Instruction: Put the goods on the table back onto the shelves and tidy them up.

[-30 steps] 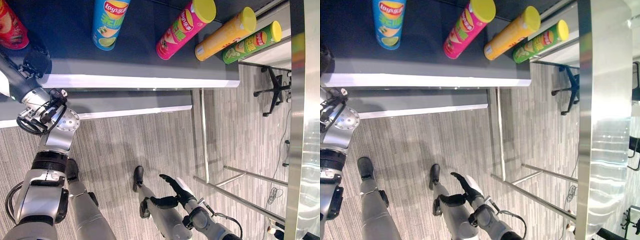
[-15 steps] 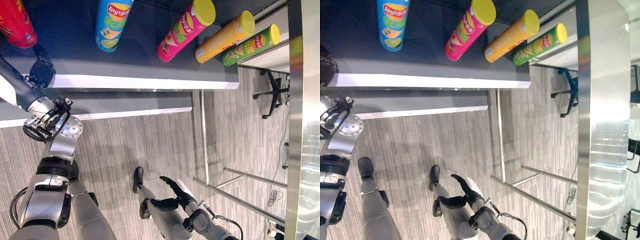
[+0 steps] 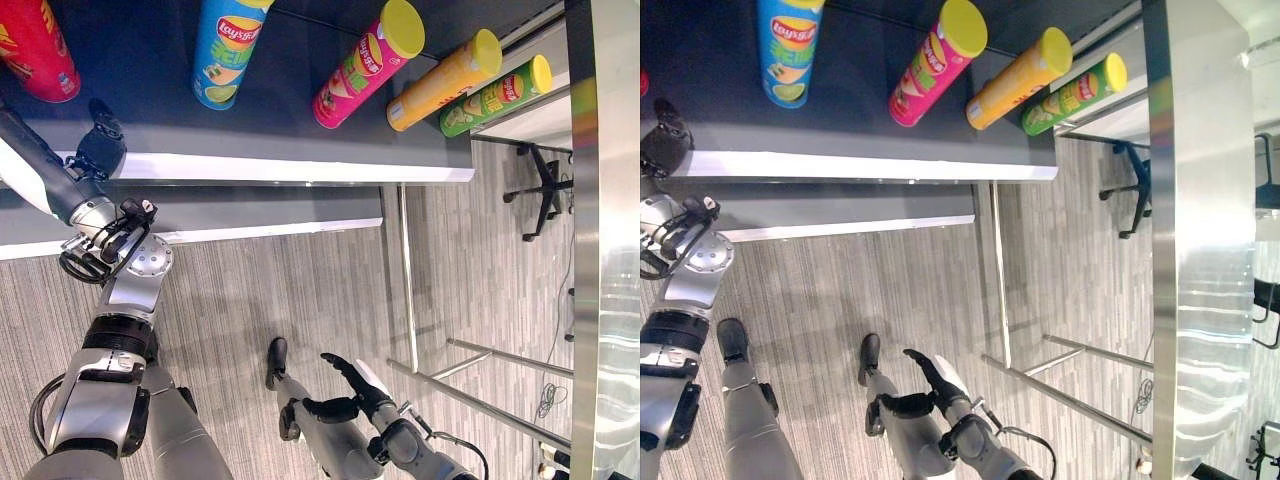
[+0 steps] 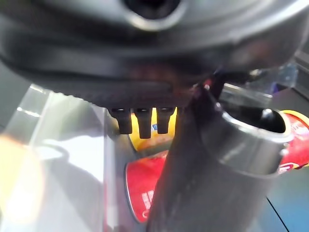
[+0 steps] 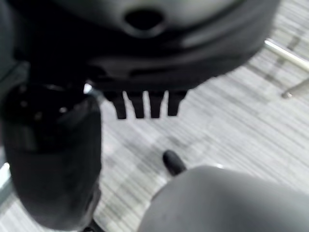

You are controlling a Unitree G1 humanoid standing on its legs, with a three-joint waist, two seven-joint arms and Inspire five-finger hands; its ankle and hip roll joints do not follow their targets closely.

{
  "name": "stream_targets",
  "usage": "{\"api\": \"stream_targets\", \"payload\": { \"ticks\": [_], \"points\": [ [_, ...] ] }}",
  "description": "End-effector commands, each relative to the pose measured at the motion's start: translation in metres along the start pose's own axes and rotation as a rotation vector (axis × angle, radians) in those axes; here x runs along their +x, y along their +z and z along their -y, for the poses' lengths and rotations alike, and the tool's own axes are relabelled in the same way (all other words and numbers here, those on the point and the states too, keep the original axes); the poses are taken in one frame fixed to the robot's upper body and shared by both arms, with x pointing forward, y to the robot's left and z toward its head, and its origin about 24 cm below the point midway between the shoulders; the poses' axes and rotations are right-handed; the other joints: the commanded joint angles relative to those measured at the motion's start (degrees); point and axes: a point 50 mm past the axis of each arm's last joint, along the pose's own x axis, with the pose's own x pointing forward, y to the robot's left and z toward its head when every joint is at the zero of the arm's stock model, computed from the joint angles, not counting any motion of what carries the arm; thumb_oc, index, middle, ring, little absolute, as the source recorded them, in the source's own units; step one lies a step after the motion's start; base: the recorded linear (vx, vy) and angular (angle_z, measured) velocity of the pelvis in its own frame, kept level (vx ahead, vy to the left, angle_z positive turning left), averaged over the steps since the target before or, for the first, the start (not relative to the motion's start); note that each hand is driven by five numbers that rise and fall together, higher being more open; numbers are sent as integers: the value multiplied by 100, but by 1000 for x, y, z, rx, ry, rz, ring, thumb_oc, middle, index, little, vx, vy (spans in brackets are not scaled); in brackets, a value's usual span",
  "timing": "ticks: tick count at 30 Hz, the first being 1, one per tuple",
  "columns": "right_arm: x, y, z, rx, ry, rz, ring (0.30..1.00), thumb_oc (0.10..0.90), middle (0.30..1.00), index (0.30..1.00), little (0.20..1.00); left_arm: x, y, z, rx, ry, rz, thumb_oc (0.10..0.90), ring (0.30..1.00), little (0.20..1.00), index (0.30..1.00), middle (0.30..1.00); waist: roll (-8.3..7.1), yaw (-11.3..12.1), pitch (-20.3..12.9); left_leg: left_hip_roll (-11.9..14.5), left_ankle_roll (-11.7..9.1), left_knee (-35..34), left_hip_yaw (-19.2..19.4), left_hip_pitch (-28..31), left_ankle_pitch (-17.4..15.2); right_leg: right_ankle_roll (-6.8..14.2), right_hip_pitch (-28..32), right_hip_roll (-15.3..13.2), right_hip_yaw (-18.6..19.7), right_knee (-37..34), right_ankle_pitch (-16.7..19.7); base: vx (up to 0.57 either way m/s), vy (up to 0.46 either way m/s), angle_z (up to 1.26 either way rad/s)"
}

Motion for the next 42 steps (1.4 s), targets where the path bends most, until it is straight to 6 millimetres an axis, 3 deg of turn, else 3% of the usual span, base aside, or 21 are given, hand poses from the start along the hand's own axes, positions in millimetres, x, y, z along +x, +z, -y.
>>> {"api": "stream_targets", "payload": {
  "ticks": [1, 13, 27, 42],
  "points": [
    [-6, 0, 11, 7, -42, 31, 900, 800, 900, 900, 900, 31, 39, 10, -109, -18, 180, 800, 900, 900, 900, 900, -562, 156, 55, -42, 217, 439, 67, 481, -1116, 482, -117, -428, 284, -4, 750, 0, 0, 0],
    [-8, -2, 12, 10, -49, 25, 900, 800, 900, 900, 900, 20, 41, 24, -163, -108, 144, 800, 900, 900, 900, 900, -503, 100, 51, -93, 237, 420, 56, 444, -1091, 484, -144, -452, 276, 23, 742, 0, 0, 0],
    [-7, 0, 15, 15, -64, 34, 900, 800, 900, 900, 900, -23, 33, 53, -169, -338, 74, 800, 900, 900, 900, 900, -452, 65, 65, -138, 272, 443, 55, 469, -1111, 464, -143, -456, 302, 71, 715, 1, 1, 3],
    [-6, 1, 15, 25, -77, 36, 900, 800, 900, 900, 900, -41, 28, 59, -145, -419, 58, 800, 900, 900, 900, 900, -429, 101, 87, -145, 285, 418, 48, 467, -1088, 463, -151, -452, 286, 93, 690, 0, 0, 0]
  ]
}}
